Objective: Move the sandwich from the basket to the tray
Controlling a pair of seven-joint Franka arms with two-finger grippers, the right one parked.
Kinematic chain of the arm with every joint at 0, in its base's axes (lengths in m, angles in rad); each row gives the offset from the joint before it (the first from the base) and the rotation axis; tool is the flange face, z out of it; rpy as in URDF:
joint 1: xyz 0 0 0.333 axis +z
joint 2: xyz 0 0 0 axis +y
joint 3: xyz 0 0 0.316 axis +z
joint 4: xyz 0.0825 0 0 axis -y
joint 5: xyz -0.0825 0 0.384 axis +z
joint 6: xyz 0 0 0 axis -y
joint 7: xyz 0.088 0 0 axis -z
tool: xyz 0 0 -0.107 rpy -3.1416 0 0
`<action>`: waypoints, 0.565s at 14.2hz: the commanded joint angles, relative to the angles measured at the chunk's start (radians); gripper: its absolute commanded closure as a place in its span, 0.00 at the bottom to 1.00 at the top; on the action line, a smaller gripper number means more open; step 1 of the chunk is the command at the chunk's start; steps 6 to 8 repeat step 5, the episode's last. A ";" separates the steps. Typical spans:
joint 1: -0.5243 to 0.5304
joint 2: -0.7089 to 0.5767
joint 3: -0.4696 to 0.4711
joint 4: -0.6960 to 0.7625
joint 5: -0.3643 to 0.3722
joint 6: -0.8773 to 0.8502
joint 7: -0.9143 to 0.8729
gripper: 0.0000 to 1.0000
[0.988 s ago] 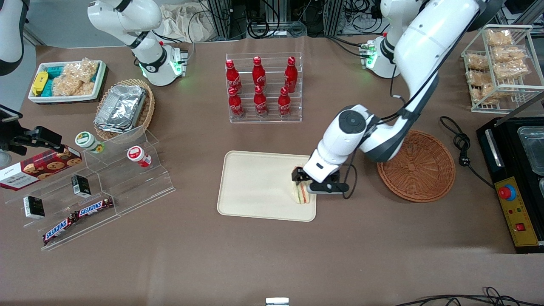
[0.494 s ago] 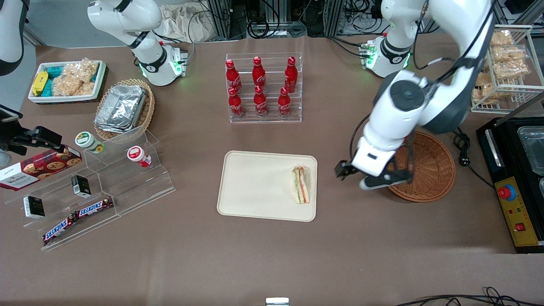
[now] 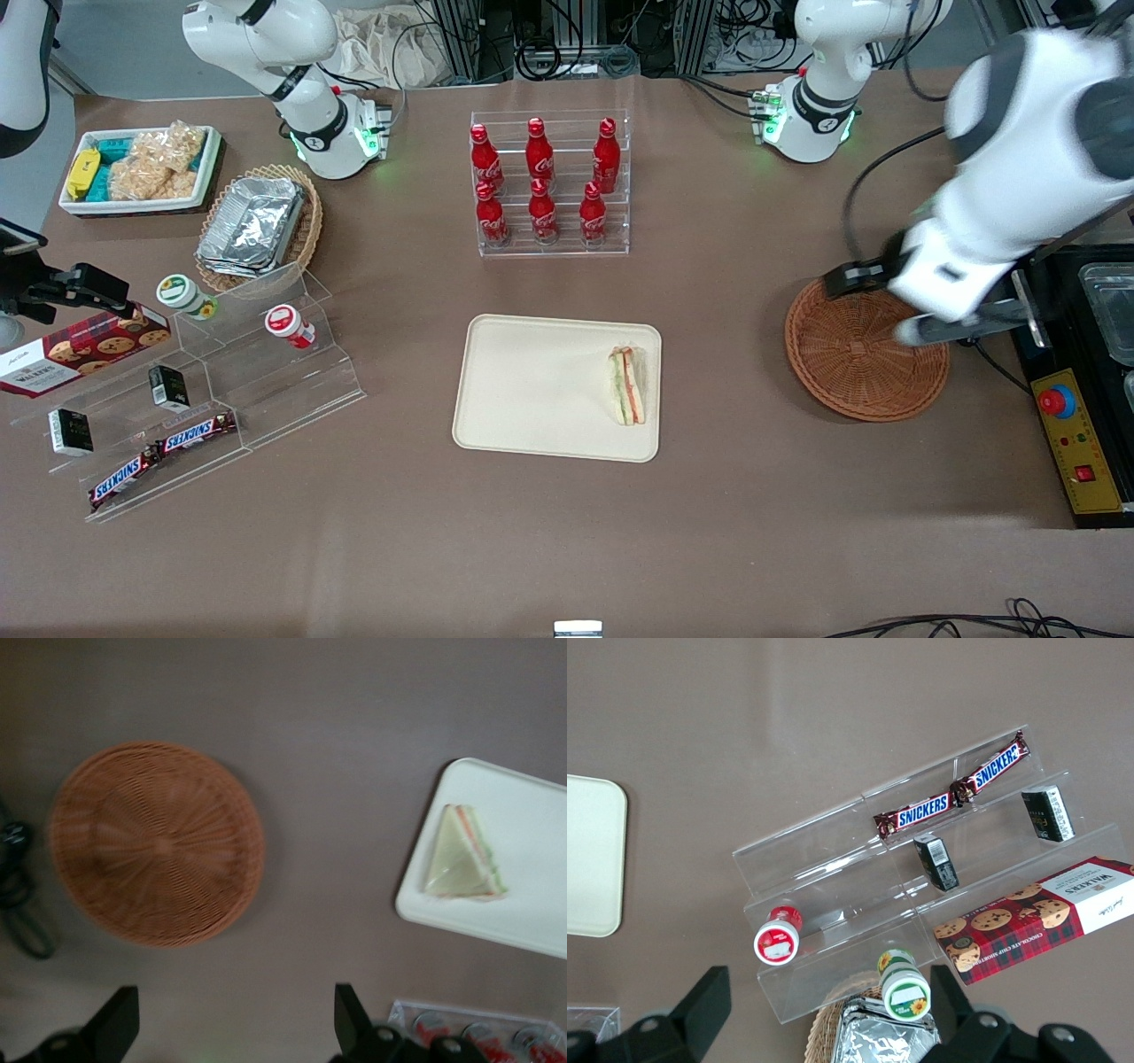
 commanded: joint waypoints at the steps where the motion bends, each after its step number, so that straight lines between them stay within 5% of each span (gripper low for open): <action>1: -0.087 -0.115 0.152 -0.071 -0.015 -0.039 0.042 0.01; 8: -0.121 -0.096 0.201 -0.030 -0.007 -0.064 0.085 0.01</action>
